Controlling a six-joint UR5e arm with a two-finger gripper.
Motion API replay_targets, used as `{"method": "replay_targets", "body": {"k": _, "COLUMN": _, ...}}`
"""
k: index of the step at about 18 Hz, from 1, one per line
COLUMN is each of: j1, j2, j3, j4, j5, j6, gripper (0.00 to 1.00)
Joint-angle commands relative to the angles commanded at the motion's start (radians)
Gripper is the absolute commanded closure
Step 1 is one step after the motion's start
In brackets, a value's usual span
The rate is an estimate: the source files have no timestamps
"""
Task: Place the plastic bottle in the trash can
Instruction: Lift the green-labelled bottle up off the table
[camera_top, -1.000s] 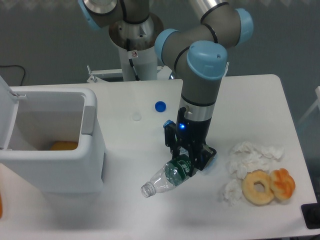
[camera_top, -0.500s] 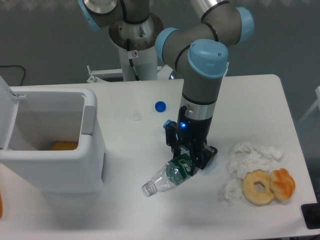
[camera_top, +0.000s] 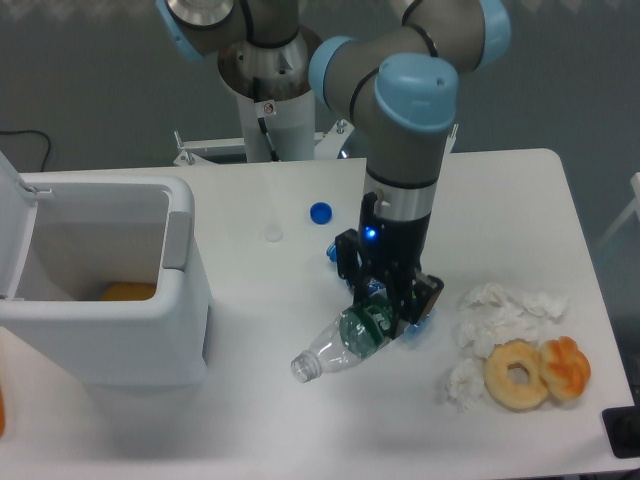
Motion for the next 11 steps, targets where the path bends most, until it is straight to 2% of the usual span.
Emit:
{"method": "replay_targets", "body": {"k": 3, "j1": 0.029, "j2": 0.054, "j3": 0.0, "j4": -0.051, "j5": 0.0, "j6": -0.032, "gripper": 0.37}}
{"method": "replay_targets", "body": {"k": 5, "j1": 0.037, "j2": 0.095, "j3": 0.0, "j4": -0.106, "j5": 0.0, "j6": -0.034, "gripper": 0.37}}
{"method": "replay_targets", "body": {"k": 11, "j1": 0.009, "j2": 0.173, "j3": -0.015, "j4": -0.155, "j5": -0.032, "j6": -0.129, "gripper": 0.37}}
